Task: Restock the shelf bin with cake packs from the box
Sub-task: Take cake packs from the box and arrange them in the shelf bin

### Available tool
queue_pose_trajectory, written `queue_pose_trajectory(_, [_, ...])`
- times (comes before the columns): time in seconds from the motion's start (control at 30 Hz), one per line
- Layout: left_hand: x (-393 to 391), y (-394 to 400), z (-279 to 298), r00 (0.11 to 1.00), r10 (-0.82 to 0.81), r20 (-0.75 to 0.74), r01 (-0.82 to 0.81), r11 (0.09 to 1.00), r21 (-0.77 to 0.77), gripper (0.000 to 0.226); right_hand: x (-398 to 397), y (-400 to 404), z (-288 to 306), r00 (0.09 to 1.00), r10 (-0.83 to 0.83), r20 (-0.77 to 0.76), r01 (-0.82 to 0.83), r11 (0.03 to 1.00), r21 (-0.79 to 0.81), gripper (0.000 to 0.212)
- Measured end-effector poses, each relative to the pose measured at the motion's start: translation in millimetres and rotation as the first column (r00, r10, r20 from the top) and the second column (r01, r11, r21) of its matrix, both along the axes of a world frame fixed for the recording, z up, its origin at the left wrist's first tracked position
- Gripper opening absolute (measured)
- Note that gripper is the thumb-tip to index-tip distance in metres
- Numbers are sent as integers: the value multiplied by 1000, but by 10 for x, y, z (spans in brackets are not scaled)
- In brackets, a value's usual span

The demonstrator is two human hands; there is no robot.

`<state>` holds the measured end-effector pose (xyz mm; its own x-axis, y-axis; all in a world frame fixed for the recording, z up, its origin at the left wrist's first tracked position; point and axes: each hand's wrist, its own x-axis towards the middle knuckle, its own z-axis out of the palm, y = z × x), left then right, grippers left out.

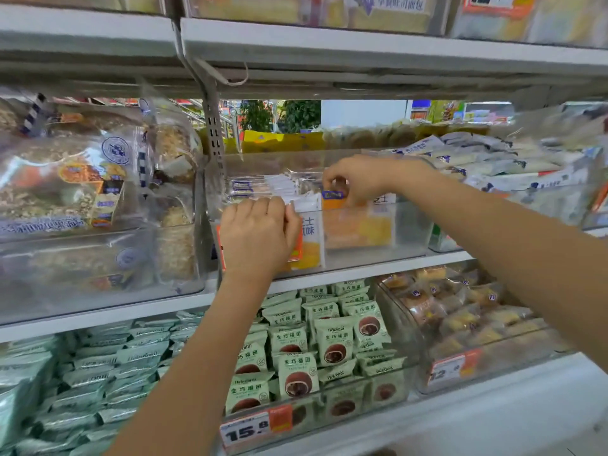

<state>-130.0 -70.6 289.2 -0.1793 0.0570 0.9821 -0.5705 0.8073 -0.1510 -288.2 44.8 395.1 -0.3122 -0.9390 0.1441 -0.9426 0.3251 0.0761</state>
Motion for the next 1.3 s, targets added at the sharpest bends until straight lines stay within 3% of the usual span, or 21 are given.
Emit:
queue_pose_trajectory(0.07, [-5,-7,-3,1000,-2,-2,2,1000,-4,39,-58,-53,-99,1000,7,-5,-7,1000,-24,31])
queue_pose_trajectory(0.17, [19,-4,-6,999,4,41,-6,1000,31,38,-50,-20,-113,1000,-5,9,5,1000,-23,46])
queue_pose_trajectory(0.27, [48,6,12,994,-76,83,72,996,55,38,96,120,-3,990,-55,131,64,996,-60,58])
queue_pose_trajectory(0.37, [135,19,-103,966,-201,162,192,979,69,39,357,349,52,989,-16,145,58,956,-287,52])
queue_pose_trajectory(0.43, [315,119,-354,942,-274,194,258,960,105,45,577,514,-77,994,59,92,-5,869,-495,39])
queue_pose_trajectory(0.53, [651,376,-914,885,-398,240,381,917,117,46,949,735,-644,984,158,76,-63,725,-686,19])
queue_pose_trajectory(0.6, [852,548,-1347,833,-447,326,424,895,141,41,1205,845,-1220,969,189,160,-16,693,-721,12])
queue_pose_trajectory(0.67, [1041,678,-1823,775,-483,407,421,876,236,33,1438,932,-1921,925,194,326,71,756,-651,9])
queue_pose_trajectory(0.77, [1360,815,-2595,651,-545,528,313,827,468,27,1760,1060,-3058,788,102,608,162,917,-364,10])
queue_pose_trajectory(0.83, [1605,878,-3096,555,-593,584,171,768,617,26,1913,1147,-3764,715,-52,698,197,972,-129,11])
queue_pose_trajectory(0.9, [1852,922,-3506,487,-638,596,-67,654,754,19,2032,1174,-4299,652,-205,730,194,976,102,15])
queue_pose_trajectory(0.93, [1970,933,-3685,477,-646,597,-209,576,790,17,2090,1160,-4499,600,-268,754,187,963,193,17])
queue_pose_trajectory(1.0, [2185,923,-3998,499,-658,564,-478,334,812,28,2202,1082,-4837,499,-375,781,179,927,331,20])
queue_pose_trajectory(1.07, [2353,916,-4205,488,-672,558,-631,169,757,40,2321,989,-5173,428,-488,760,224,872,434,32])
queue_pose_trajectory(1.13, [2430,973,-4324,387,-714,583,-686,200,700,36,2415,950,-5414,330,-635,699,429,760,488,65])
queue_pose_trajectory(1.2, [2449,1051,-4380,317,-754,575,-673,249,697,30,2469,922,-5536,126,-680,722,599,632,491,80])
queue_pose_trajectory(1.27, [2453,1075,-4410,329,-766,552,-660,231,715,28,2468,858,-5603,-35,-678,734,612,567,552,95])
queue_pose_trajectory(1.3, [2461,1059,-4422,340,-765,547,-657,223,720,29,2468,820,-5624,-54,-694,718,601,551,578,101])
